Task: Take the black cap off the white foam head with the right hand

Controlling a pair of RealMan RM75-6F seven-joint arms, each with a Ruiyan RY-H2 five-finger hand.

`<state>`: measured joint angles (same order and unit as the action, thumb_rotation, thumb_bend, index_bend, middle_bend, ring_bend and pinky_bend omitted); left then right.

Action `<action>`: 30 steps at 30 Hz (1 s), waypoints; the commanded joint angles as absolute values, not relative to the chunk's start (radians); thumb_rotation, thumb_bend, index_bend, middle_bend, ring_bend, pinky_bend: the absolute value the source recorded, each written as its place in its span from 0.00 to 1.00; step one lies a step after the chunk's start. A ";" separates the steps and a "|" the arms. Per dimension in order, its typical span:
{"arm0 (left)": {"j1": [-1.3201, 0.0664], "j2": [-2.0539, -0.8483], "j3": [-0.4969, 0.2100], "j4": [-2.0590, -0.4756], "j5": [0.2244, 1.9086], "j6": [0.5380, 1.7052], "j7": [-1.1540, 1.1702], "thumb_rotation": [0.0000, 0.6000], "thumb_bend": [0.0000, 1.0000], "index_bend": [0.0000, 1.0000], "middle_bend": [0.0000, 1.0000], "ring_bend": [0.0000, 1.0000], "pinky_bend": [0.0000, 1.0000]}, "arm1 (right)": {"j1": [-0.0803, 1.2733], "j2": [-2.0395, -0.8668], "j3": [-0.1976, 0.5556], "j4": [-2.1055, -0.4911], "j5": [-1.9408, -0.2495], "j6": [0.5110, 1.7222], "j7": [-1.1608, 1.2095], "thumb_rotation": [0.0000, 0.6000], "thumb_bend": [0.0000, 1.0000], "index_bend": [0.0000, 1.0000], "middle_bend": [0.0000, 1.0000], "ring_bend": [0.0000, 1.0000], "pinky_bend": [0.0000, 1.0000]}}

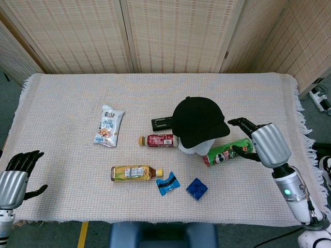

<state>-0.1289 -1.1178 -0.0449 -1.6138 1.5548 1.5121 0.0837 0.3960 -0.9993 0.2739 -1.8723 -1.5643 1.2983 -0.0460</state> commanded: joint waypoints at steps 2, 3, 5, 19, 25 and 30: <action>-0.128 -1.119 -0.043 -1.608 1.554 1.511 0.077 1.00 0.11 0.20 0.19 0.18 0.17 | 0.447 -1.031 0.278 -1.882 -1.538 1.237 -0.089 1.00 0.15 0.27 0.35 0.83 0.87; -0.127 -1.118 -0.044 -1.608 1.553 1.511 0.075 1.00 0.11 0.20 0.19 0.18 0.17 | 0.456 -1.040 0.278 -1.880 -1.535 1.230 -0.099 1.00 0.15 0.27 0.35 0.83 0.87; -0.127 -1.117 -0.044 -1.607 1.552 1.512 0.073 1.00 0.11 0.20 0.19 0.18 0.17 | 0.475 -1.068 0.278 -1.871 -1.530 1.220 -0.118 1.00 0.15 0.27 0.36 0.83 0.87; -0.124 -1.114 -0.041 -1.603 1.545 1.505 0.061 1.00 0.11 0.20 0.19 0.18 0.17 | 0.575 -1.223 0.309 -1.769 -1.464 1.197 -0.206 1.00 0.22 0.55 0.61 0.92 0.93; -0.123 -1.112 -0.041 -1.599 1.538 1.499 0.051 1.00 0.11 0.20 0.19 0.18 0.17 | 0.601 -1.304 0.334 -1.699 -1.459 1.257 -0.226 1.00 0.33 0.76 0.76 1.00 0.99; -0.126 -1.114 -0.040 -1.599 1.539 1.493 0.050 1.00 0.11 0.20 0.19 0.18 0.17 | 0.601 -1.330 0.341 -1.667 -1.463 1.305 -0.216 1.00 0.38 0.83 0.81 1.00 1.00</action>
<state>-0.1263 -1.1142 -0.0403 -1.5986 1.5388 1.4930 0.0504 0.5999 -1.3229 0.3373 -1.6733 -1.4625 1.2957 -0.2191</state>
